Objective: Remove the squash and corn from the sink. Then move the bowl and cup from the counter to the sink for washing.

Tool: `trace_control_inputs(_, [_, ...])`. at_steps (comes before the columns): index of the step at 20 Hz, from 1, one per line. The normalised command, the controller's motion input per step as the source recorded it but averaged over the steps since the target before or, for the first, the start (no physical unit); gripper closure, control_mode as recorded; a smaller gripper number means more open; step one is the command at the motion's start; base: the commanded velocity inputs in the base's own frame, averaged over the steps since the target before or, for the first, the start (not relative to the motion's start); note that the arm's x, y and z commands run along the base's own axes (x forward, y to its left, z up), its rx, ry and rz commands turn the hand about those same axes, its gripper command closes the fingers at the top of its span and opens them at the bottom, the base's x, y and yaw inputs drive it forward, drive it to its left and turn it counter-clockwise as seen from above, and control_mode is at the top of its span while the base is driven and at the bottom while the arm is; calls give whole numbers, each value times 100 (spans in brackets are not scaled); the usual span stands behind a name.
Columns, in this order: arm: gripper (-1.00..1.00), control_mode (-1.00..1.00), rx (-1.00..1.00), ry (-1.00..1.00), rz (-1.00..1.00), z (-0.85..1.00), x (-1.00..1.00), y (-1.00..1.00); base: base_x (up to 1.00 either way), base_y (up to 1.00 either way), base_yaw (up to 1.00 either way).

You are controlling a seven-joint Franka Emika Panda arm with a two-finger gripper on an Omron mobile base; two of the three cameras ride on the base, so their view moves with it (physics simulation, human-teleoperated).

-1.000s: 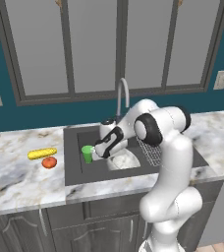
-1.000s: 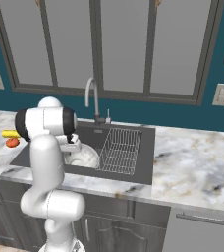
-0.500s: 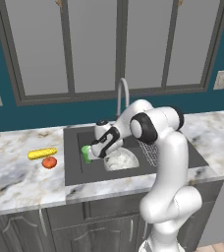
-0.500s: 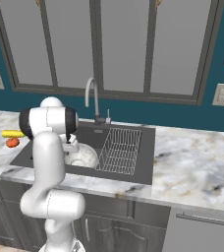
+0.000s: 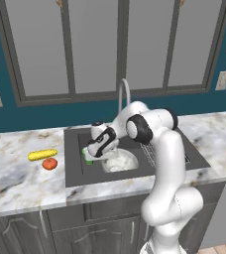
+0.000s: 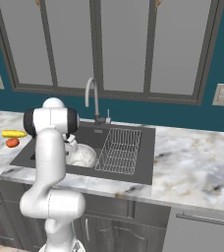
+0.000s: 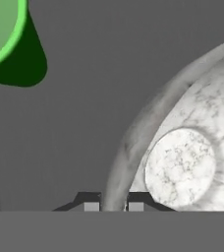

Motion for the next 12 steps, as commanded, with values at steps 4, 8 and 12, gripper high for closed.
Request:
trace_control_inputs(4, [100, -100, -3, 7, -8, -26, 11, 0, 0, 0, 0])
trace_control_inputs(8, [100, -100, -3, 6, -6, -22, 11, 0, 0, 0, 0])
trace_control_inputs(12, [100, -100, -3, 3, -5, -16, 7, 0, 0, 0, 0])
